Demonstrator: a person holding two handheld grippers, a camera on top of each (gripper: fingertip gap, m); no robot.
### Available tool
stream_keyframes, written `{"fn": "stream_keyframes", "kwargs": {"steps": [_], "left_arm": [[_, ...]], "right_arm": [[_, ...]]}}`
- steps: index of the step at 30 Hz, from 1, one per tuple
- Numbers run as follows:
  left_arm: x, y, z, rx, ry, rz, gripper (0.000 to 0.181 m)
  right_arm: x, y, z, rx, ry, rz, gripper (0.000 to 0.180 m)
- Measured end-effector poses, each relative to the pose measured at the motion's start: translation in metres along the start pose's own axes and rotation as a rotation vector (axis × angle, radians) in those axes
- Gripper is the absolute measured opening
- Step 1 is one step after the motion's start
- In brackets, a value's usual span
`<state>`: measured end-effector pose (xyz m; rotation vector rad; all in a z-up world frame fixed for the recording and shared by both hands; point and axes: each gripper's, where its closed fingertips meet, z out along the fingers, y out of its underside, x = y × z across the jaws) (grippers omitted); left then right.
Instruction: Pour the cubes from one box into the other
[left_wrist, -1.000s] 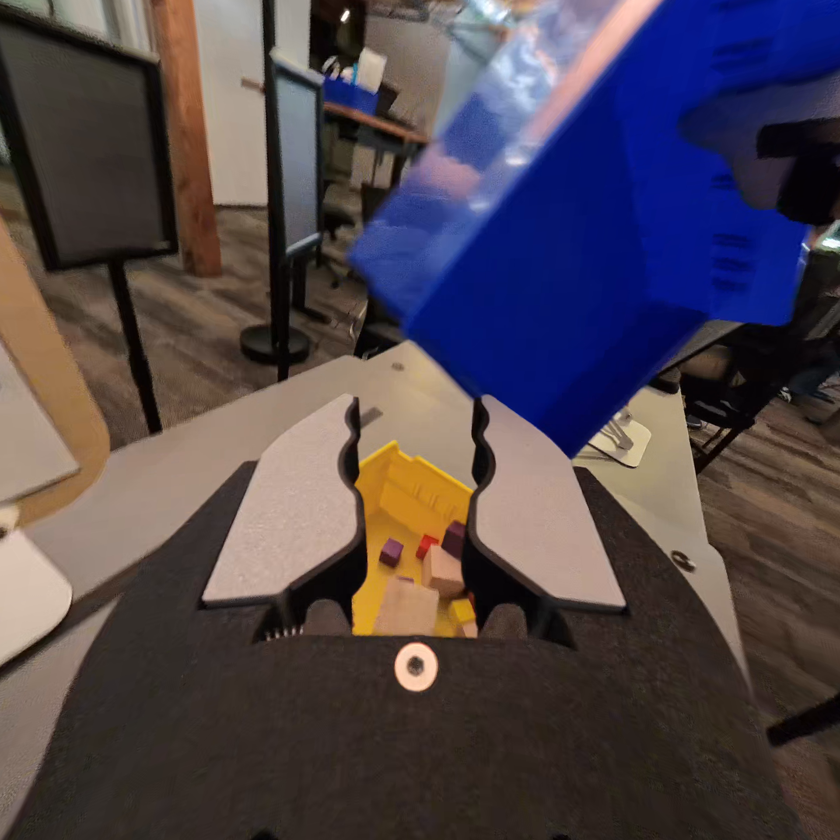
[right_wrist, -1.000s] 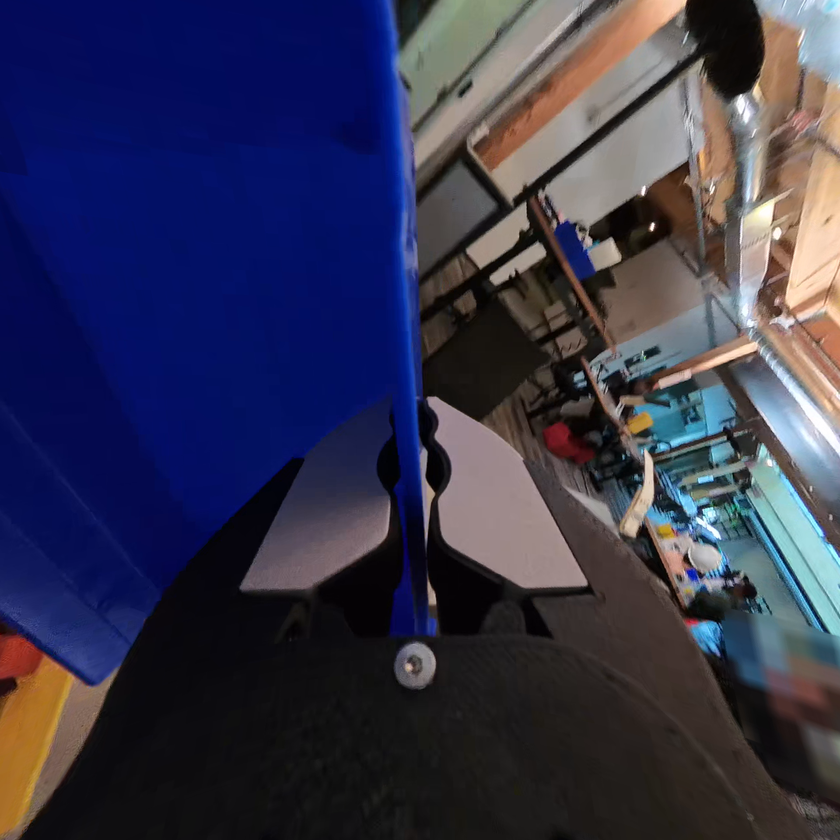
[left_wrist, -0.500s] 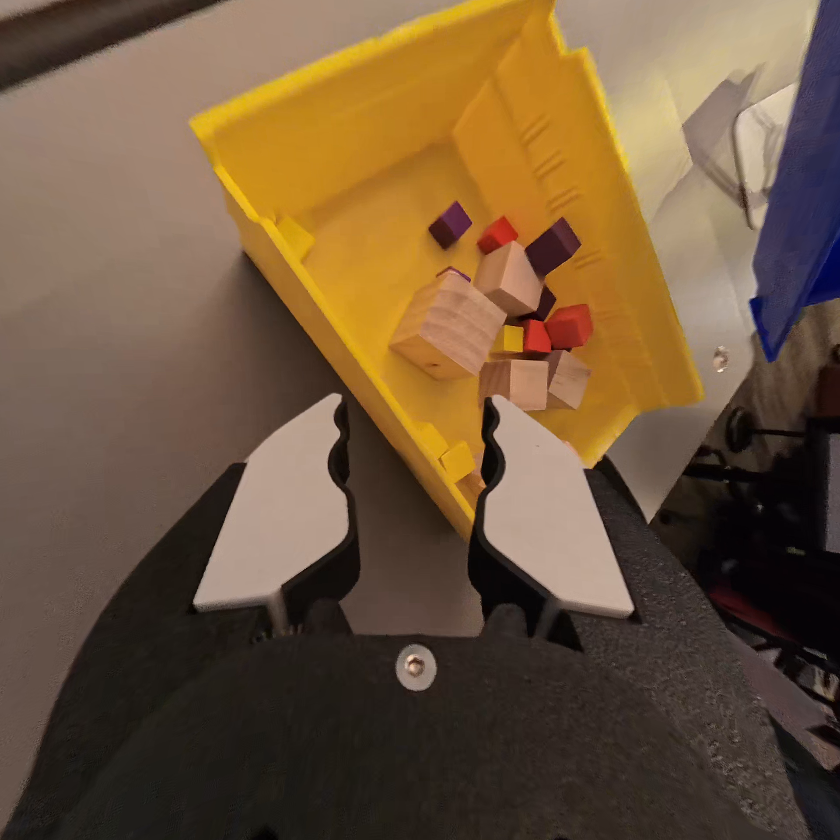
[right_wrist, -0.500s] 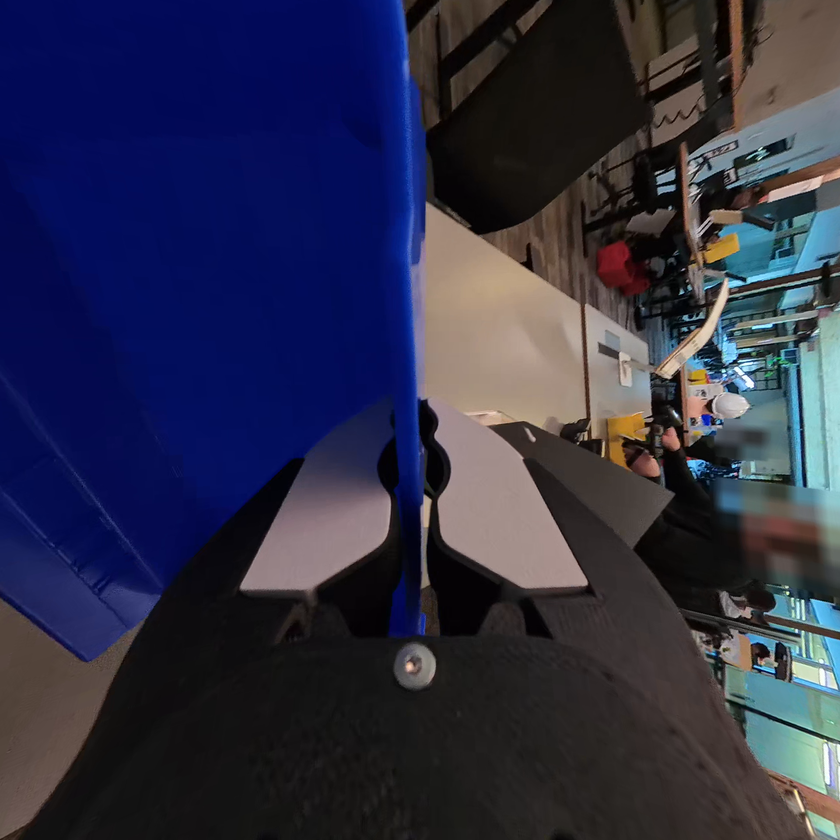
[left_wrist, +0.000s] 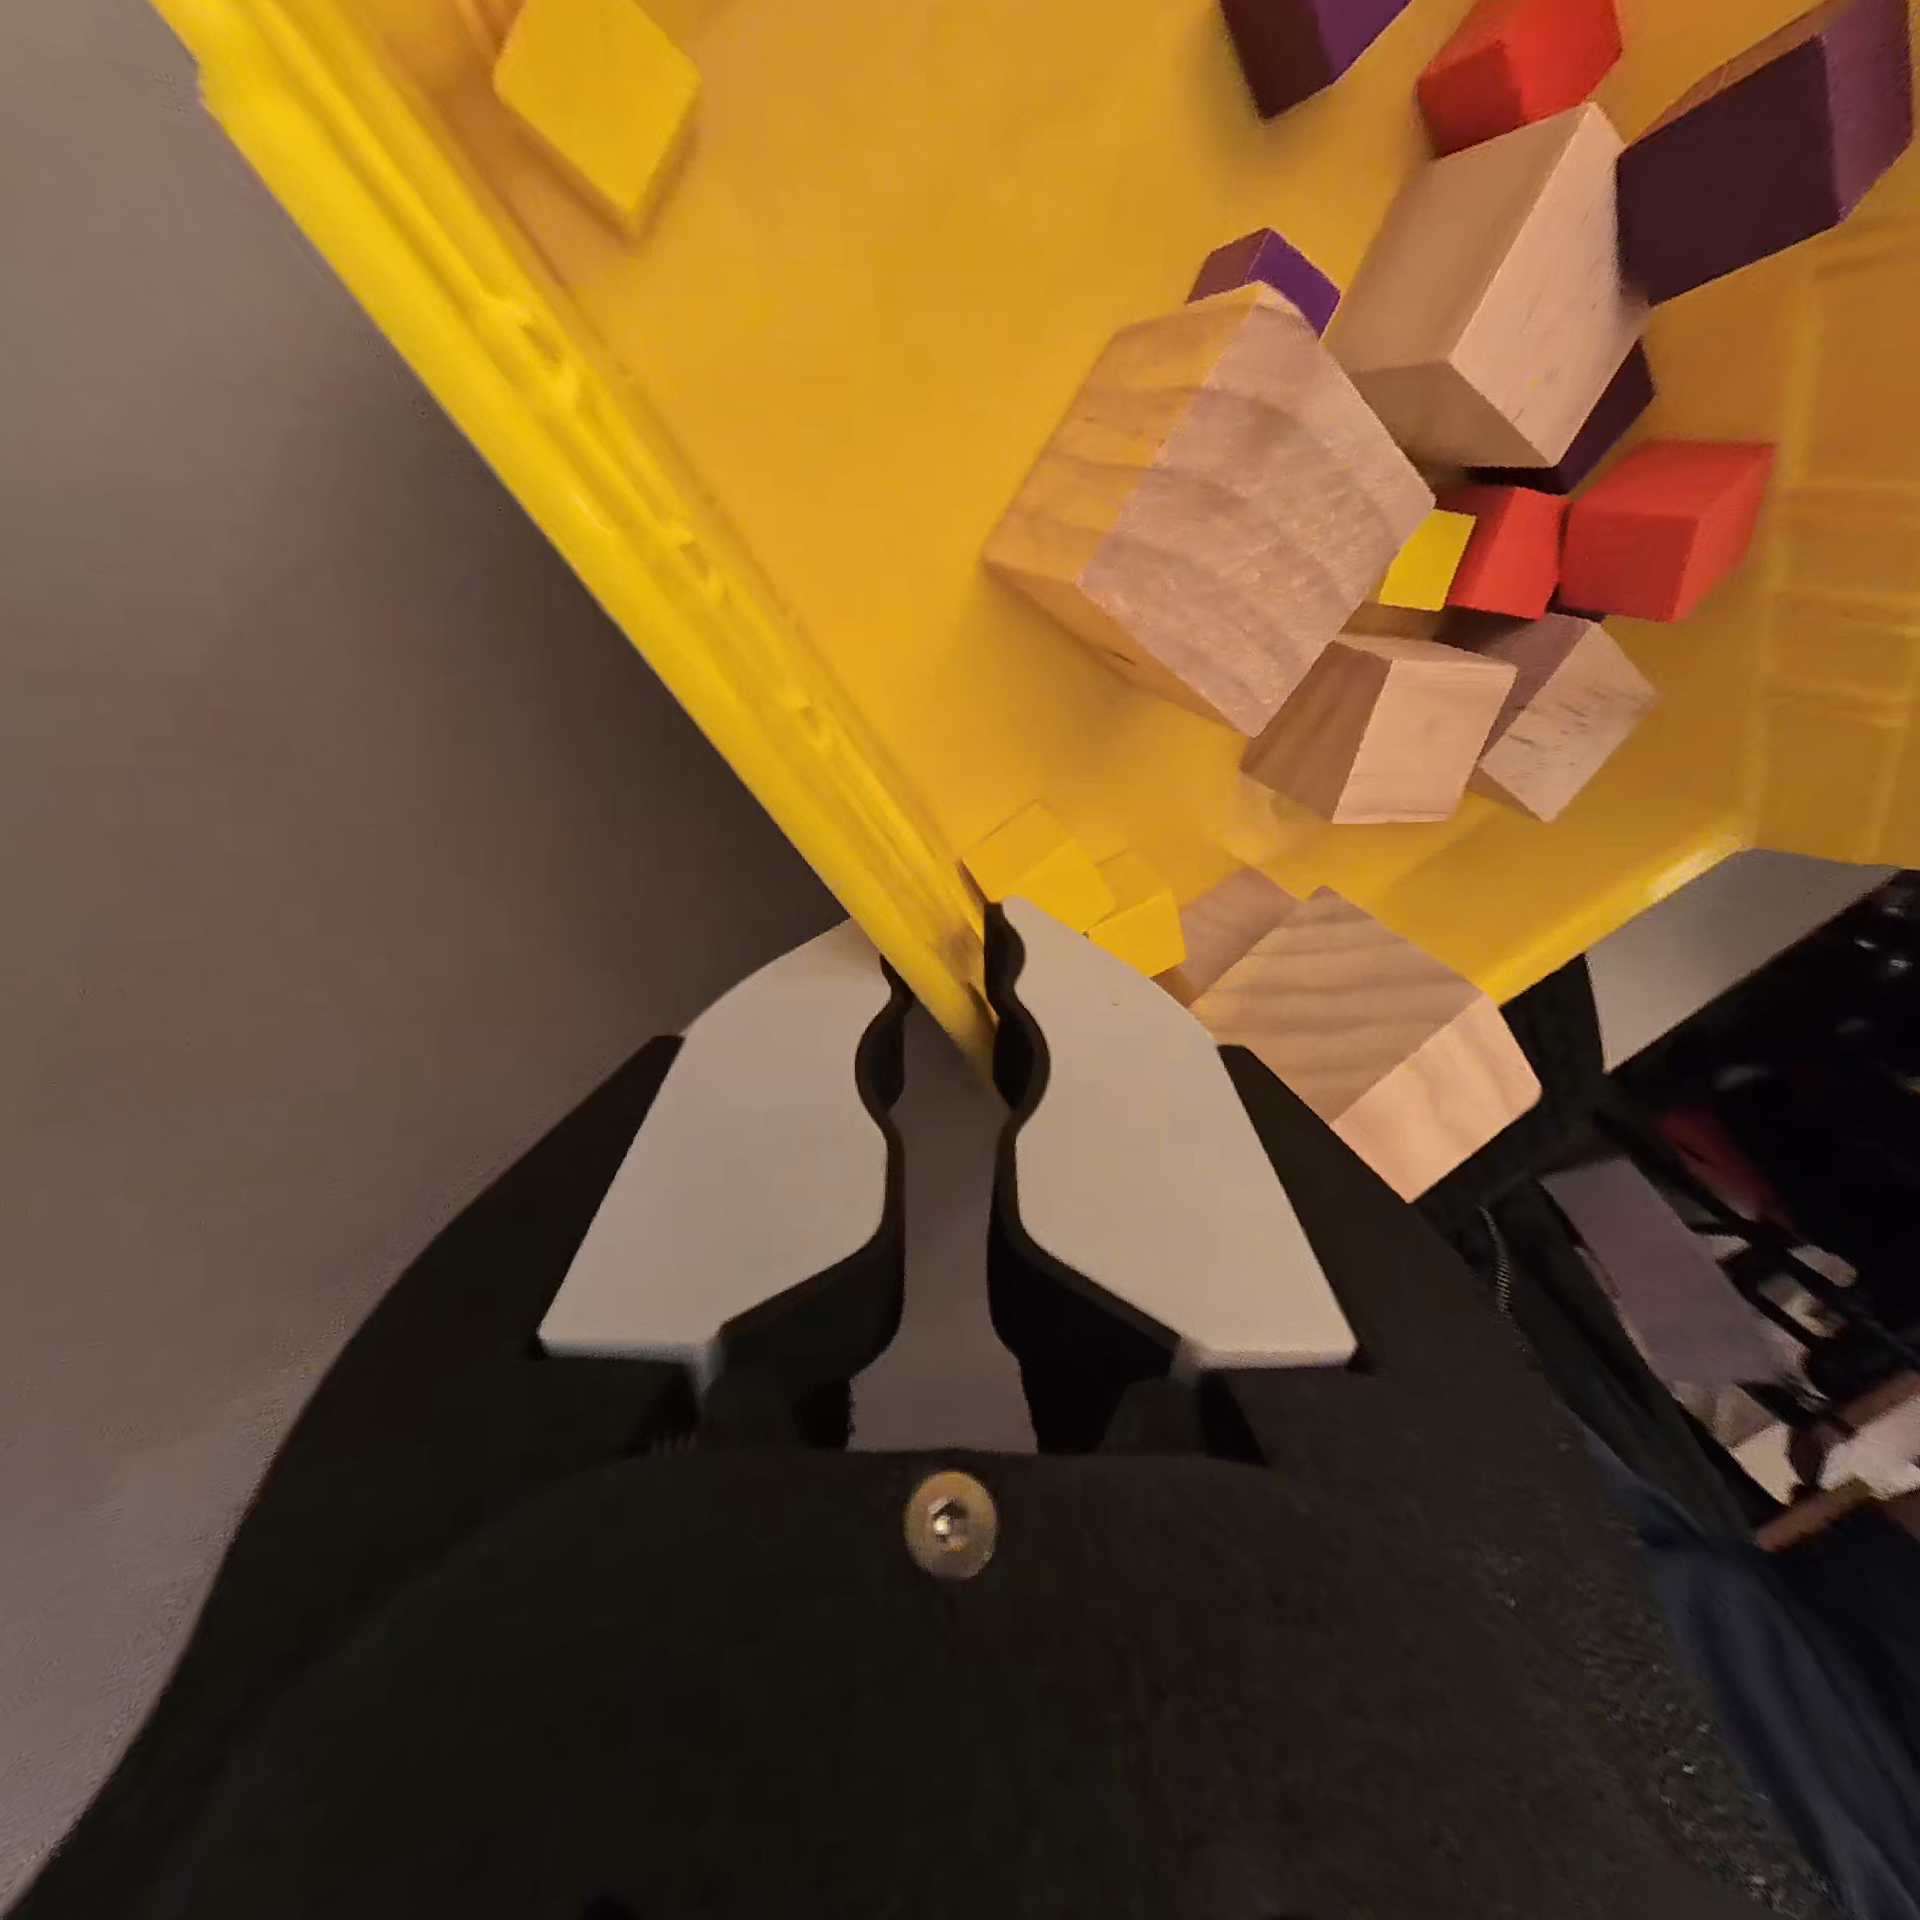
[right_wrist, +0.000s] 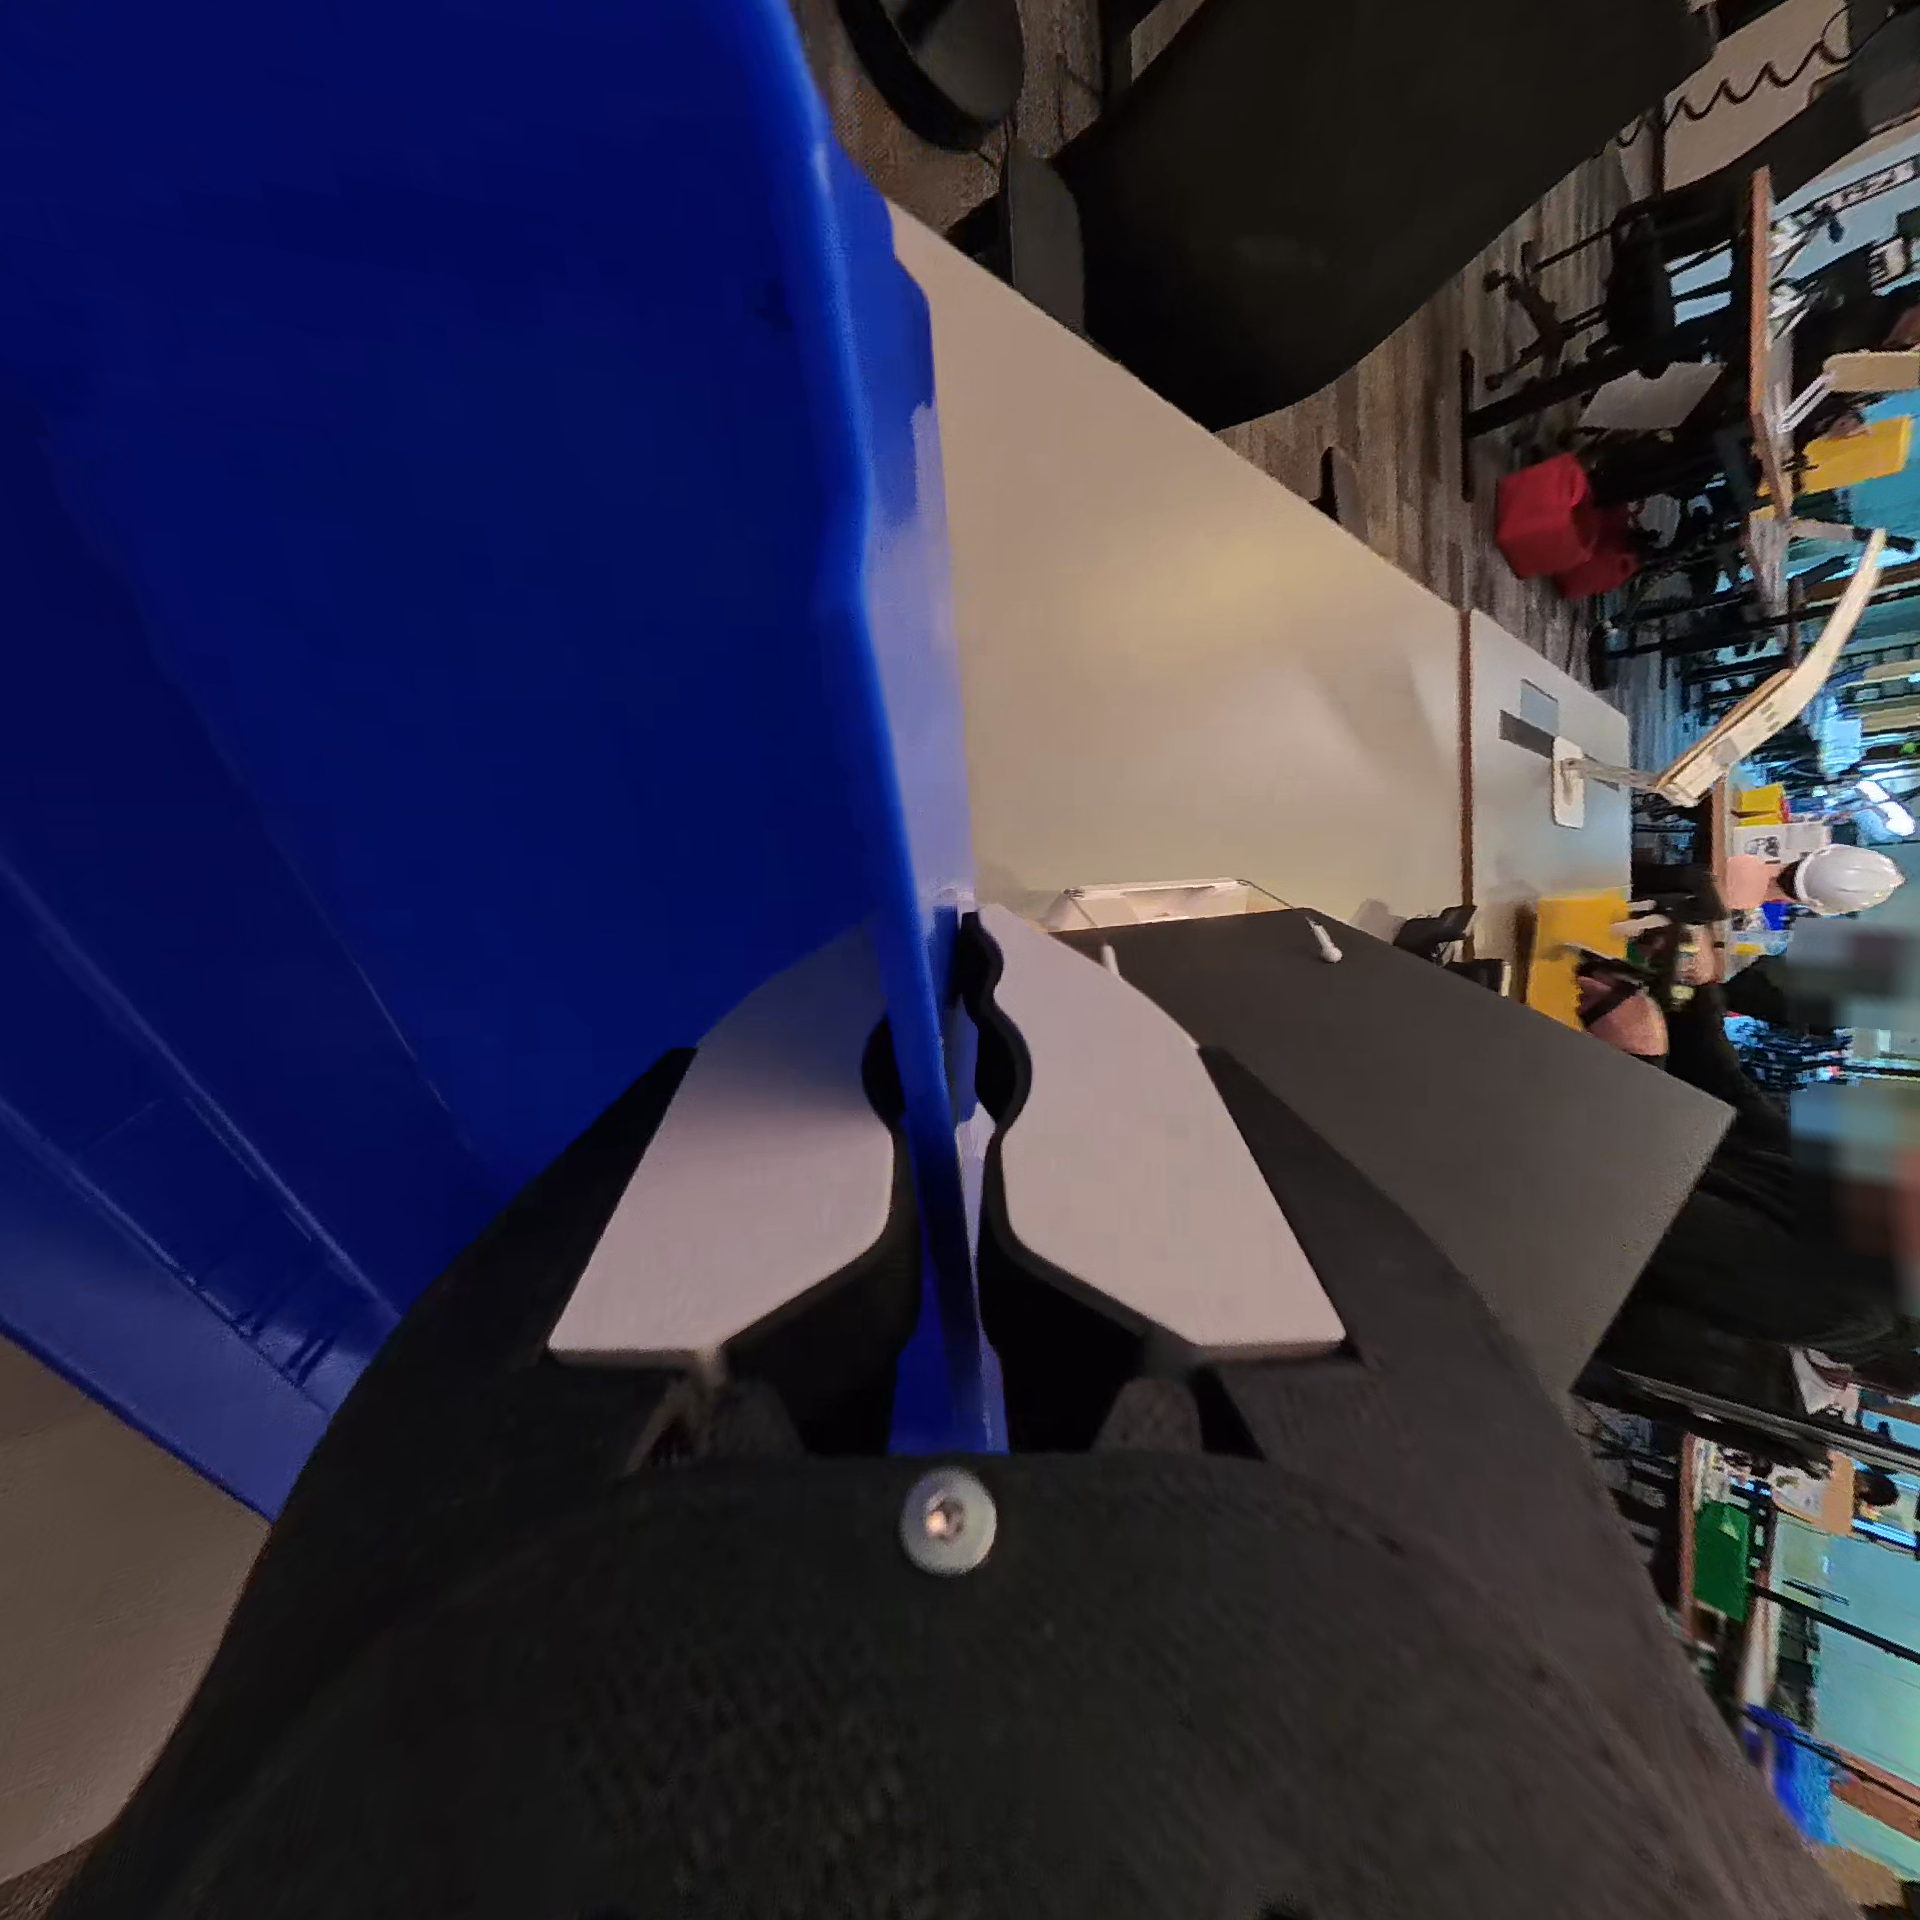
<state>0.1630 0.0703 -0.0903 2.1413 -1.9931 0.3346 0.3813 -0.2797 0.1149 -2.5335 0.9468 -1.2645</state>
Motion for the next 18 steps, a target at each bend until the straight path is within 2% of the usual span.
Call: {"fn": "stream_keyframes", "kwargs": {"steps": [4, 8, 14, 18], "left_arm": [[-0.007, 0.004, -0.002, -0.035, 0.018, -0.021, 0.011], [-0.035, 0.017, -0.012, -0.059, 0.001, -0.018, 0.011], [-0.106, 0.053, -0.035, -0.03, 0.029, -0.091, 0.009], [-0.17, 0.091, -0.056, -0.042, -0.031, -0.156, 0.009]], "right_arm": [[-0.013, 0.009, 0.008, -0.04, -0.107, 0.057, 0.007], [-0.039, 0.014, 0.013, -0.068, -0.29, 0.143, 0.008], [-0.109, 0.009, 0.018, -0.164, -0.69, 0.322, 0.008], [-0.16, -0.003, 0.024, -0.249, -0.888, 0.384, 0.008]]}}
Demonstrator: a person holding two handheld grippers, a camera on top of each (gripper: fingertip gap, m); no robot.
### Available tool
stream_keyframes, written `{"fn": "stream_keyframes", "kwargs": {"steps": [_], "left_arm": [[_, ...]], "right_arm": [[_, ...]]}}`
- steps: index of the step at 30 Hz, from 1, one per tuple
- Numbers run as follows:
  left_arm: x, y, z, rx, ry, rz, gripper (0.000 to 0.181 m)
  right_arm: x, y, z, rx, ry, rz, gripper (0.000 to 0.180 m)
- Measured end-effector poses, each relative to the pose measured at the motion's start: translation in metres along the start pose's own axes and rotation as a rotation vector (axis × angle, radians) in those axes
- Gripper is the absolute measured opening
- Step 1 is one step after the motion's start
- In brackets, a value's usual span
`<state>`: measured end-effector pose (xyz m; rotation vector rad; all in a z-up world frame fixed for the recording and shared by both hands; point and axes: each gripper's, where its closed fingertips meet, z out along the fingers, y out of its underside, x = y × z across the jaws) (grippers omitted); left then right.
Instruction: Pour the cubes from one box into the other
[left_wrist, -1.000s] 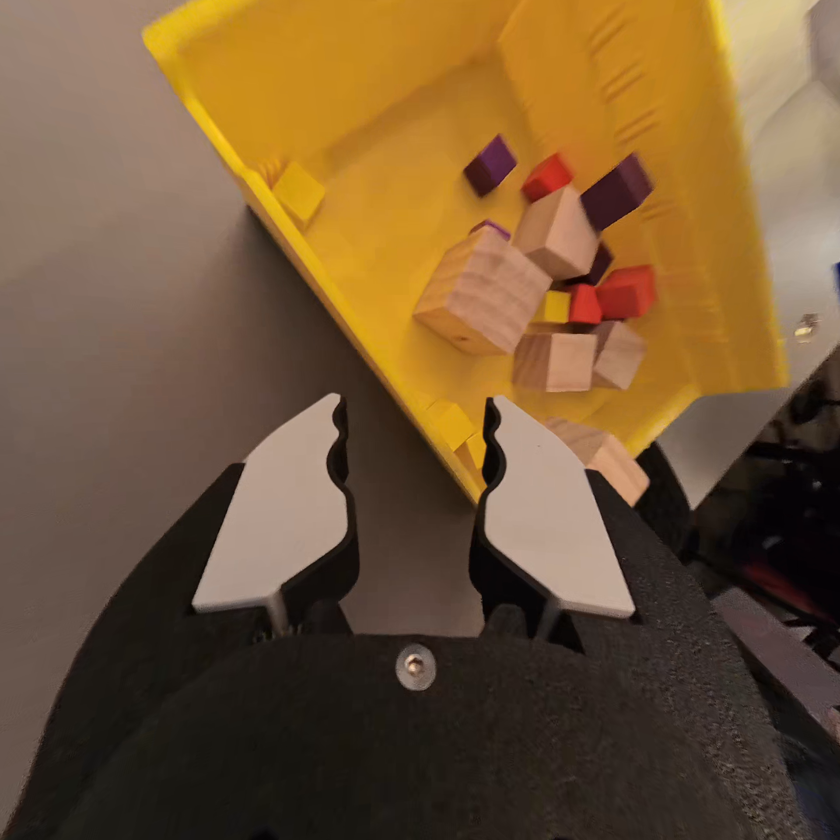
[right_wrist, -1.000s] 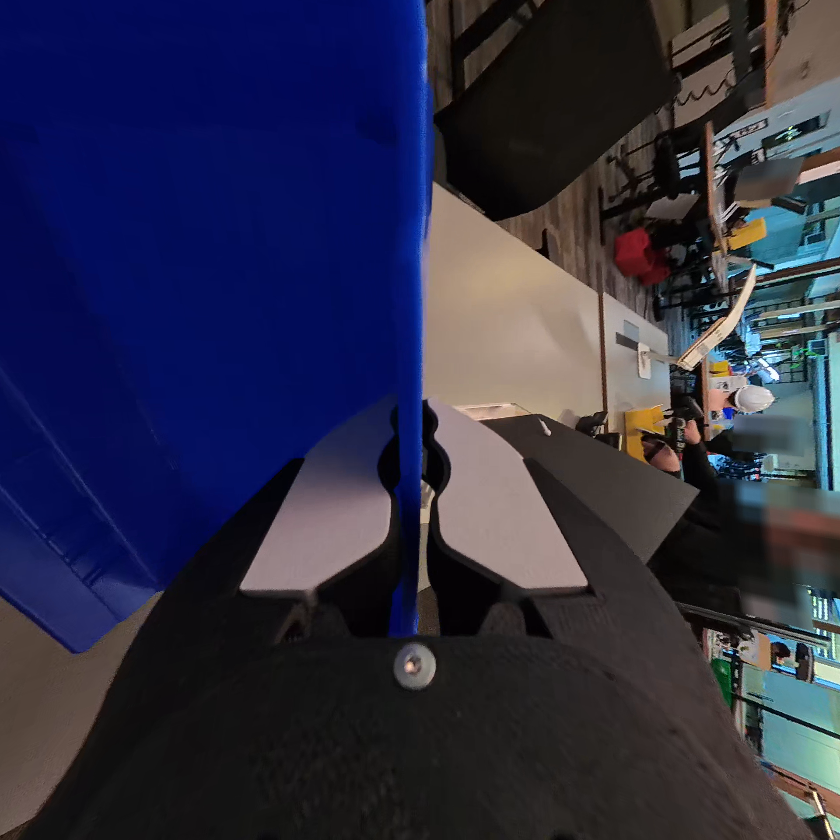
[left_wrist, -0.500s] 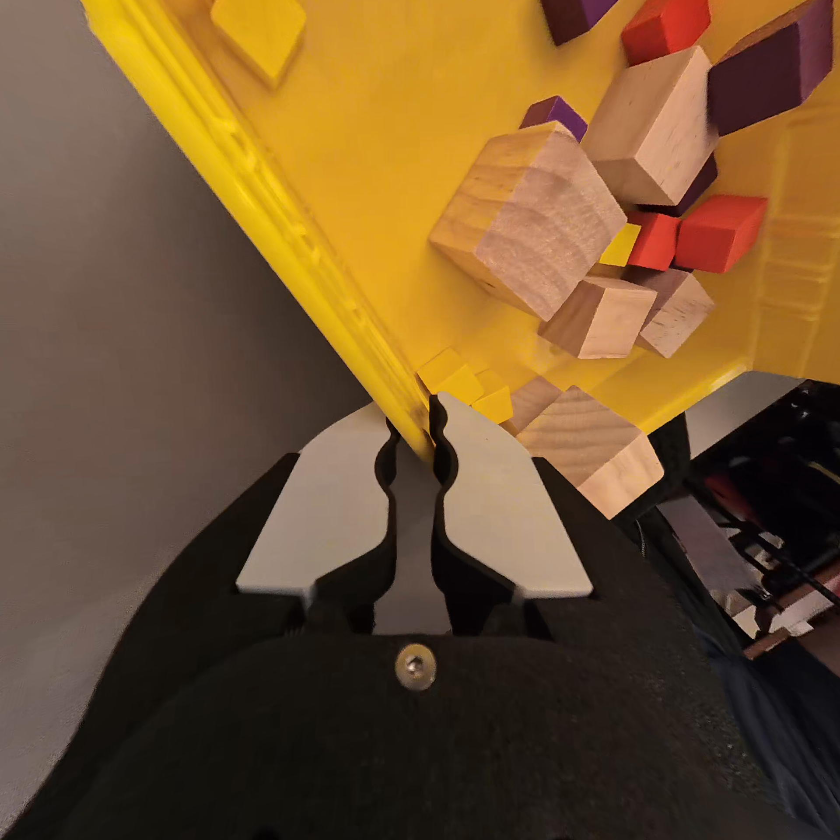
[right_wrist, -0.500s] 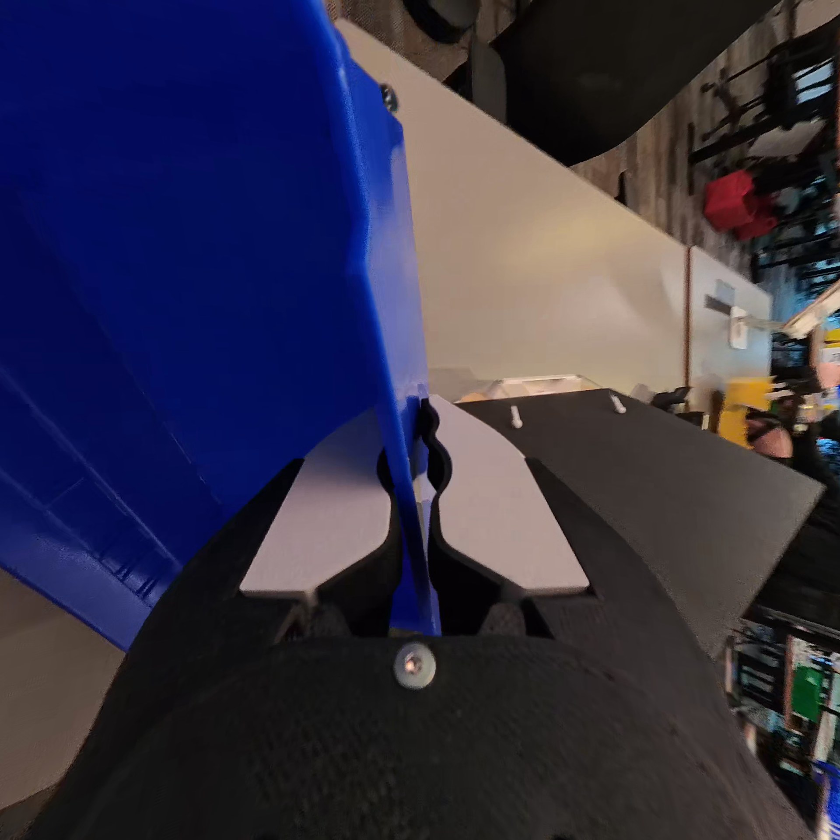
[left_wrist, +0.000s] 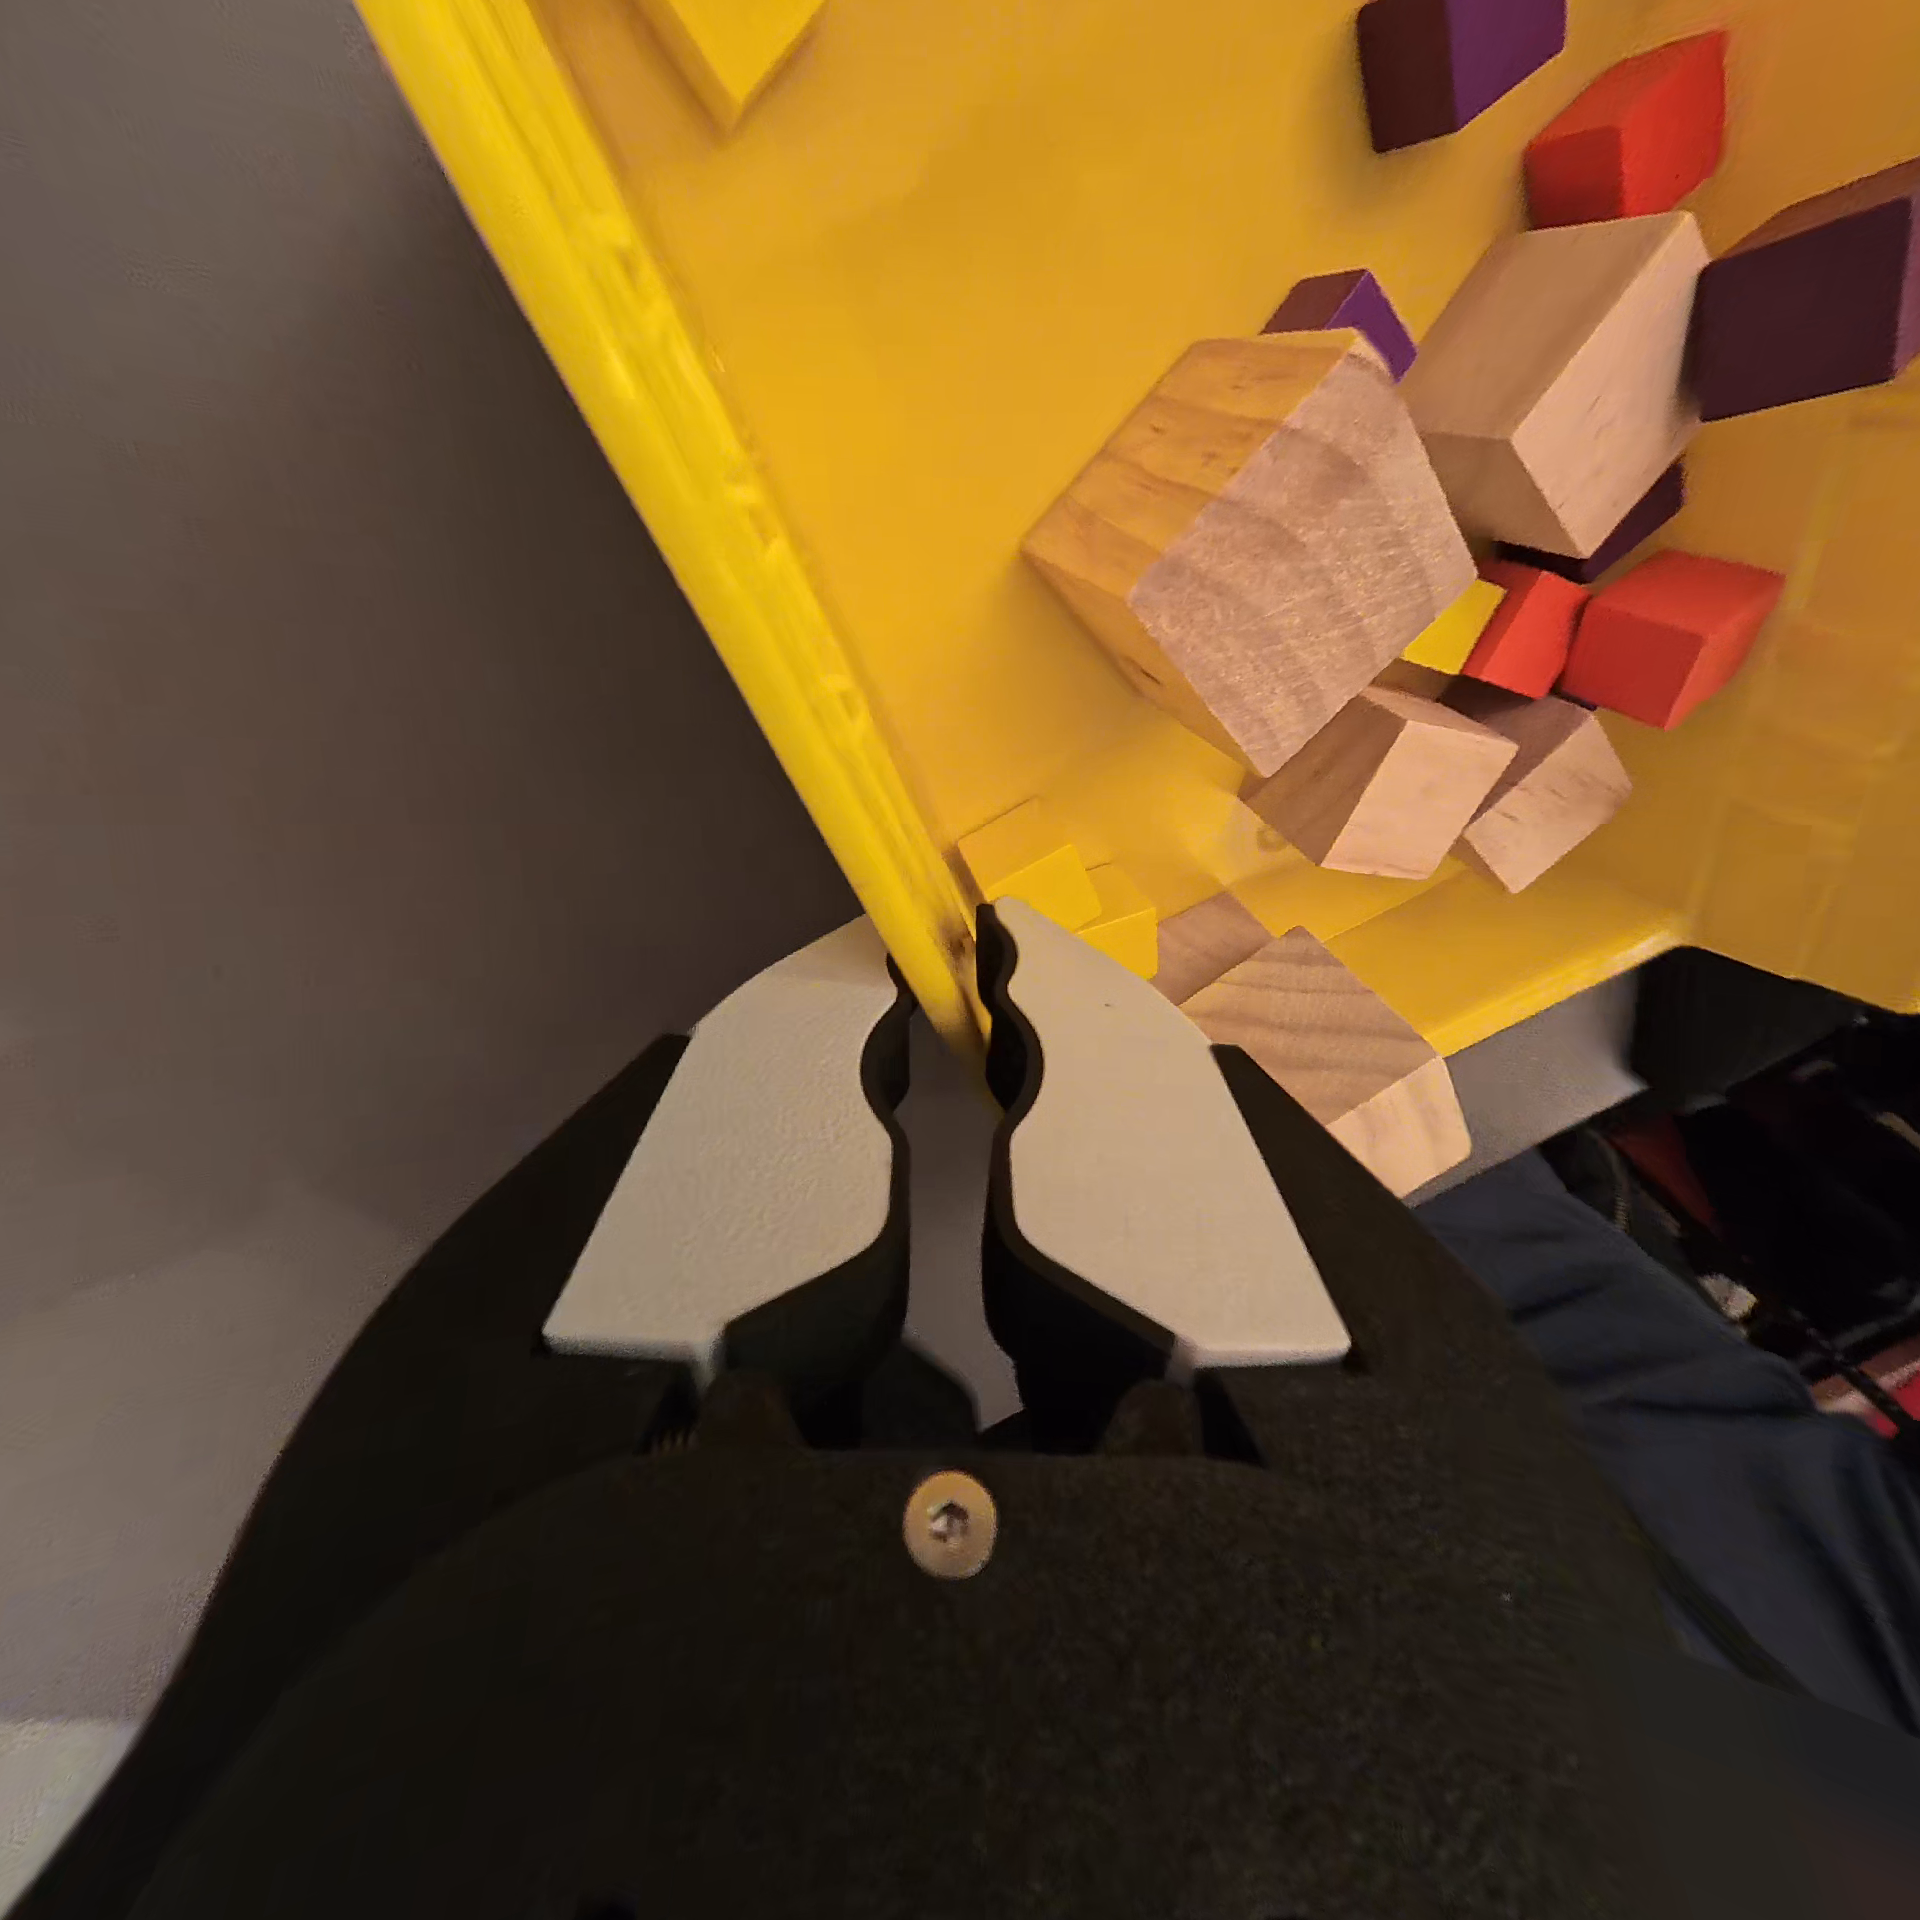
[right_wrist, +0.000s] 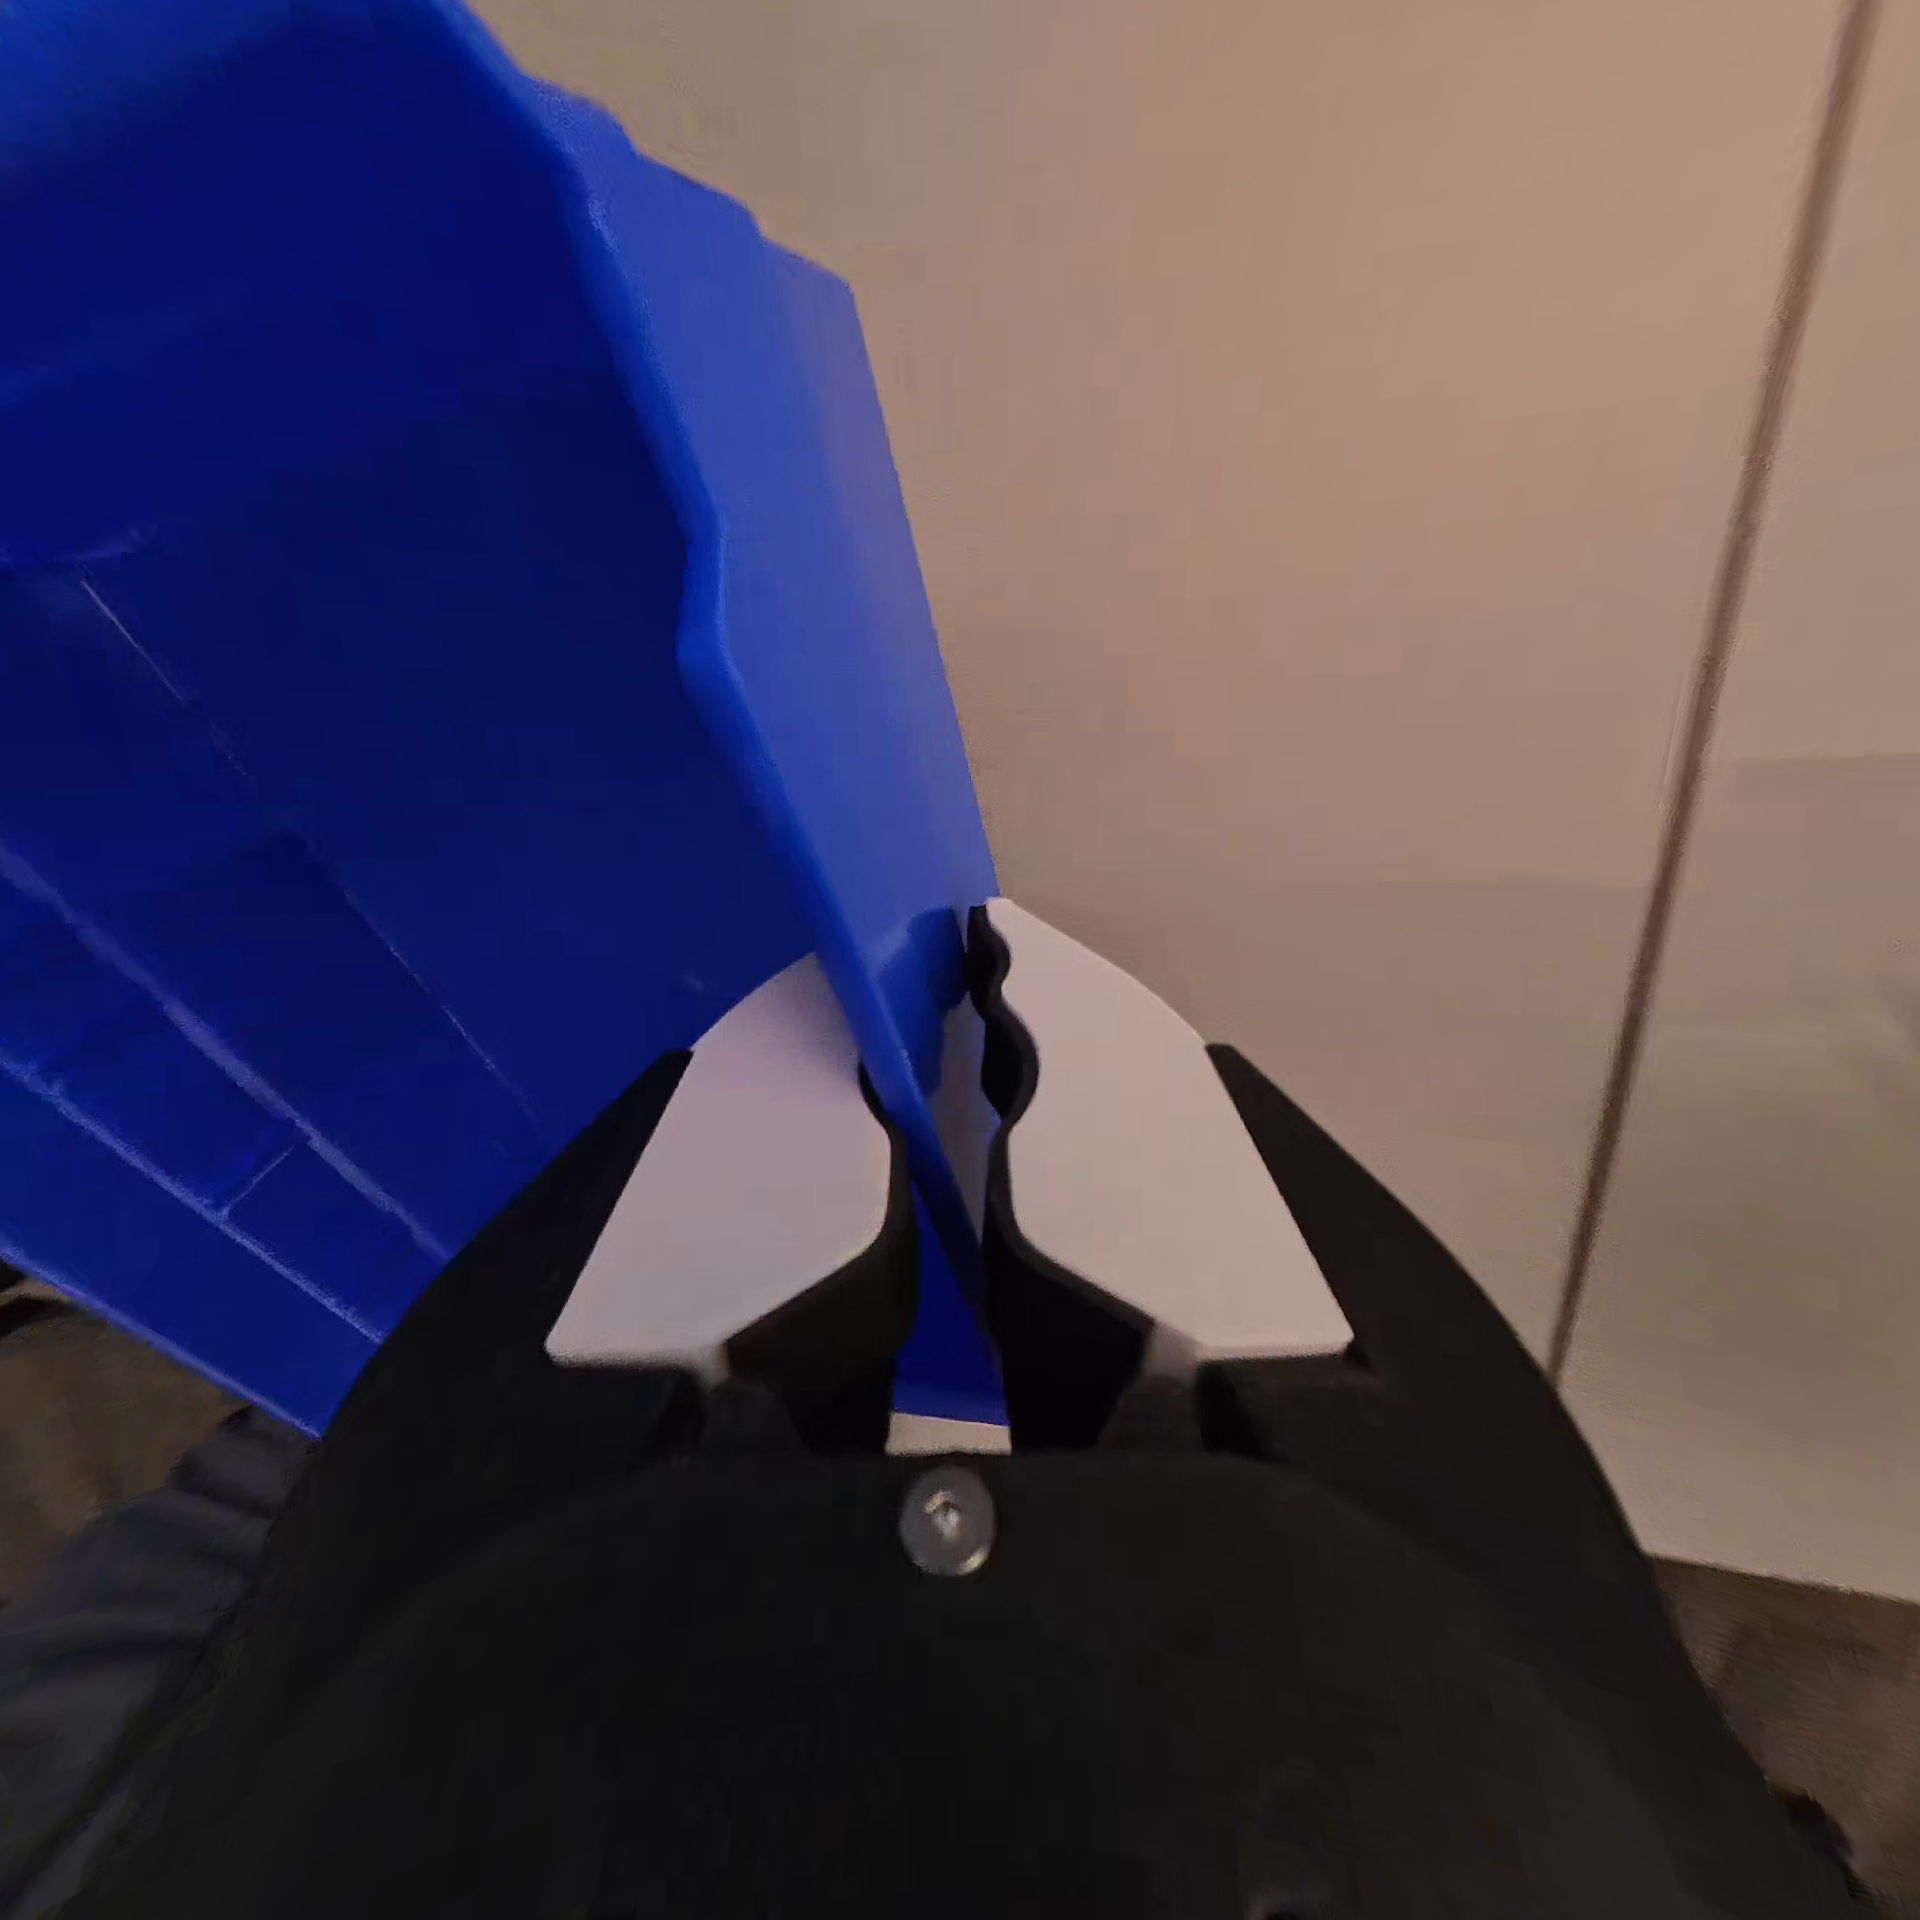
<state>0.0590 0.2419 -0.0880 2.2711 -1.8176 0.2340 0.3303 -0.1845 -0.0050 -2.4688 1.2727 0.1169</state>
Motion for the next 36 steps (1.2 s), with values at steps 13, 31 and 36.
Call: {"fn": "stream_keyframes", "kwargs": {"steps": [13, 31, 36], "left_arm": [[-0.156, 0.076, -0.039, 0.072, -0.076, -0.106, 0.01], [-0.198, 0.094, -0.049, 0.111, 0.0, -0.064, 0.009], [-0.2, 0.094, -0.05, 0.124, 0.017, -0.062, 0.009]], "right_arm": [[-0.066, -0.026, 0.101, -0.187, -0.113, 0.07, 0.008], [-0.059, -0.019, 0.143, -0.304, -0.016, -0.05, 0.009], [-0.059, -0.023, 0.145, -0.29, 0.072, -0.18, 0.009]]}}
